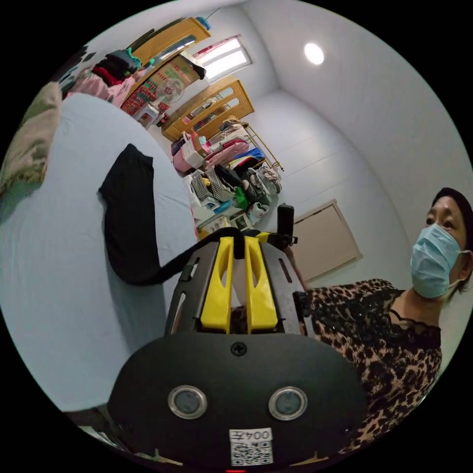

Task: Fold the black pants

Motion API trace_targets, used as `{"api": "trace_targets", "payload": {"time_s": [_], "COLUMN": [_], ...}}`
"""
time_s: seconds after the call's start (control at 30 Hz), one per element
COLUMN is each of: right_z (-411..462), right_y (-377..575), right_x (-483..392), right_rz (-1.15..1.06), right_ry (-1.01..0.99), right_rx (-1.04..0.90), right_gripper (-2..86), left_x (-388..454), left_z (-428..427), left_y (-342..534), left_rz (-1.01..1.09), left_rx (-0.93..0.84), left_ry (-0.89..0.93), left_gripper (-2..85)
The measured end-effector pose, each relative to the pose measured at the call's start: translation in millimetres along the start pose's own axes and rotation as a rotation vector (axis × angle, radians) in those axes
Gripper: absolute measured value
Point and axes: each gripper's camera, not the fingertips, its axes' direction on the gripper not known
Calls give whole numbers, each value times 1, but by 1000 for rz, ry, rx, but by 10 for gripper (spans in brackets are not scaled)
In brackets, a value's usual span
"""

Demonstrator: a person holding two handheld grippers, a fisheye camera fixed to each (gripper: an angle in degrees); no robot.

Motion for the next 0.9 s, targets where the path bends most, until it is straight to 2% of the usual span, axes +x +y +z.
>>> {"api": "trace_targets", "payload": {"time_s": [0.23,0.47,0.77,0.9], "right_z": [-42,-57,-33,-27], "right_y": [-113,-202,-264,-275], "right_x": [89,220,387,425], "right_rz": [29,131,300,350], "right_ry": [162,207,211,214], "right_rx": [13,-15,-101,-105], "right_gripper": [32,33,34,36], "left_x": [-46,-128,-261,-294], "left_z": [58,131,211,230], "left_y": [-158,-279,-356,-374], "left_rz": [35,-38,-277,-317], "left_rx": [-56,-120,-167,-157], "left_ry": [-105,-237,-319,-316], "left_gripper": [26,26,28,33]}}
